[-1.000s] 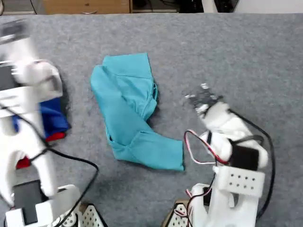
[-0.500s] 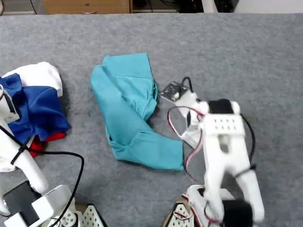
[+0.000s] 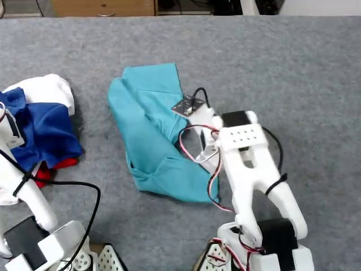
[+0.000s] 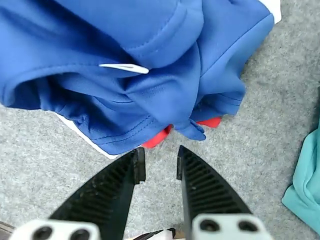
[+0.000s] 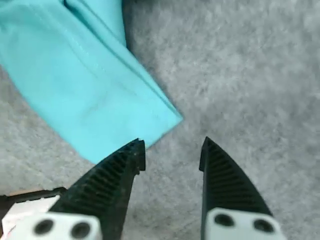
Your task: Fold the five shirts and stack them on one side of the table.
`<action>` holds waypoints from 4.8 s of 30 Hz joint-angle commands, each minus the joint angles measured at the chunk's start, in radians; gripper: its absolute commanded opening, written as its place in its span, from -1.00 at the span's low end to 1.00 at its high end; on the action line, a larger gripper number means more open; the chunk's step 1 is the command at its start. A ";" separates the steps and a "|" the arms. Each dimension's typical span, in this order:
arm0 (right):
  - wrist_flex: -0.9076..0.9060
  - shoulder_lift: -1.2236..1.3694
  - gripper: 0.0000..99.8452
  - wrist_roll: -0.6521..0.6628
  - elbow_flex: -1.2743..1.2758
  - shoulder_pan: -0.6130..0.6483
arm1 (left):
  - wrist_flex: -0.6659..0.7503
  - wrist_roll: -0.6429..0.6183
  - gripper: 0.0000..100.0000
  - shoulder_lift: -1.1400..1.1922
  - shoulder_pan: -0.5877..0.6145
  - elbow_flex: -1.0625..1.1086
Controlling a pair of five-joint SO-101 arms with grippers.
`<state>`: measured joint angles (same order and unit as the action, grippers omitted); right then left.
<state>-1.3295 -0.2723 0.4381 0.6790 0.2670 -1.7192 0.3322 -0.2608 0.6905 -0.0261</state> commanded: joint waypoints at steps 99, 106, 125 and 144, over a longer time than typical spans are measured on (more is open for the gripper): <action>0.032 -0.346 -1.00 0.361 -0.572 -0.816 | 0.120 -0.002 -0.77 0.153 -0.942 0.245; 0.124 -0.346 -1.00 0.362 -0.398 -0.878 | 0.175 -0.003 -0.77 0.344 -1.097 0.163; 0.164 -0.351 -1.00 0.354 -0.291 -0.878 | 0.167 -0.095 -0.62 0.708 -1.412 -0.288; 0.166 -0.351 -1.00 0.359 -0.291 -0.874 | 0.166 -0.123 -0.63 1.040 -1.435 -0.667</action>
<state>-1.1807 -0.6038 0.7894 0.3905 -0.5969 -1.5551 0.2156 0.7764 -0.7288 -0.6322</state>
